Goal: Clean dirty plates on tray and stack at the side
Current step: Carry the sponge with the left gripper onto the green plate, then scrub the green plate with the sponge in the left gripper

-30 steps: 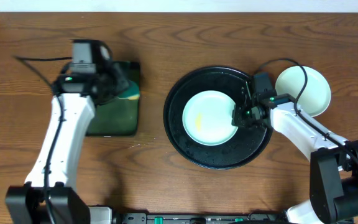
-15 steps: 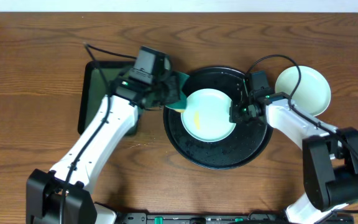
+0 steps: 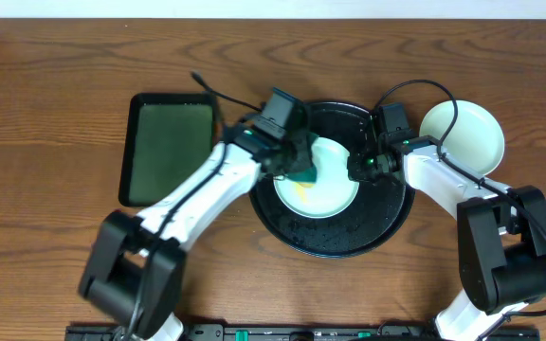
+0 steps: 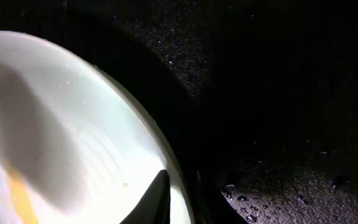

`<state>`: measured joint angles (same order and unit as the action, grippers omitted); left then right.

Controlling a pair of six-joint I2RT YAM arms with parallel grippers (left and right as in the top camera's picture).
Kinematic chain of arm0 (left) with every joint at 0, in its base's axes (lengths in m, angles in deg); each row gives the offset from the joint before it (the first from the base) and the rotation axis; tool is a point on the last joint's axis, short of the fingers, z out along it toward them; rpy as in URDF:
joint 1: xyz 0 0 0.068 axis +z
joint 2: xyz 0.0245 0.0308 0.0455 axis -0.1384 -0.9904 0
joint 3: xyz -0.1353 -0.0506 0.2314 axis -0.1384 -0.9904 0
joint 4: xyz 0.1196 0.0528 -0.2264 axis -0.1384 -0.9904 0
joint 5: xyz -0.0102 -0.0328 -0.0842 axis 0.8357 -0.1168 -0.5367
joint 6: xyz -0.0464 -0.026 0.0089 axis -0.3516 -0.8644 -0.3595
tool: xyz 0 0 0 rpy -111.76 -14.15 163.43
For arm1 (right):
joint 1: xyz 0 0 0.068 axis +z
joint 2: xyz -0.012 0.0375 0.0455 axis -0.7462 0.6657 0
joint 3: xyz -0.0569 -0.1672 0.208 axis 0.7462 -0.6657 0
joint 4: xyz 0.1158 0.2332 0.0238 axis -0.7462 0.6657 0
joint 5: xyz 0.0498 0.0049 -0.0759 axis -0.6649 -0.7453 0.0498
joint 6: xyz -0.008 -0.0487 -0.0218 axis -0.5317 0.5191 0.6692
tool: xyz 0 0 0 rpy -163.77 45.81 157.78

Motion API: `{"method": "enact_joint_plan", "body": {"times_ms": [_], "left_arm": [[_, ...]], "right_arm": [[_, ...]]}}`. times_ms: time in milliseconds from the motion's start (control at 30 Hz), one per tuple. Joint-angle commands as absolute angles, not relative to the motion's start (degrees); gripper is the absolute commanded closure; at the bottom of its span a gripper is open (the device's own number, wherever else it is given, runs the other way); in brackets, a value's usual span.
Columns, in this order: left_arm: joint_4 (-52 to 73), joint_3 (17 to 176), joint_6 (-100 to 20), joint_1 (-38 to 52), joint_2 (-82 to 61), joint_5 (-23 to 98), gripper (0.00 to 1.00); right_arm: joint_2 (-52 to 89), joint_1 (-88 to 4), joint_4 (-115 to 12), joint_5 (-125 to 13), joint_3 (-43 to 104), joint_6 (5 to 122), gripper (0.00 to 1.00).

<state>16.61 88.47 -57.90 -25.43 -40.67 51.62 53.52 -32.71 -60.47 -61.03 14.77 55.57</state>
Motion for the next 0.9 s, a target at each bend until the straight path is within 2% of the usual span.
{"method": "enact_joint_plan", "body": {"times_ms": [0,400,500,767,867], "left_arm": [[18.38,88.58,-60.94,-28.05,-42.94,52.16,0.93],[21.03,88.58,-60.43,-30.74,-54.00,52.40,0.93],[20.39,88.58,-55.93,-30.79,-56.88,54.48,0.93],[9.23,88.60,-54.25,-30.68,-59.60,82.28,0.92],[7.74,88.60,-54.25,-30.39,-59.29,88.12,0.93]], "right_arm": [[57.76,-32.16,-60.10,-60.42,12.89,54.85,0.85],[57.76,-32.51,-60.06,-60.42,12.89,54.87,0.84],[57.76,-32.51,-60.06,-60.42,12.89,54.90,0.85],[57.76,-32.51,-59.88,-60.40,12.89,54.92,0.86],[57.76,-32.51,-59.88,-60.40,12.89,54.92,0.89]]}}
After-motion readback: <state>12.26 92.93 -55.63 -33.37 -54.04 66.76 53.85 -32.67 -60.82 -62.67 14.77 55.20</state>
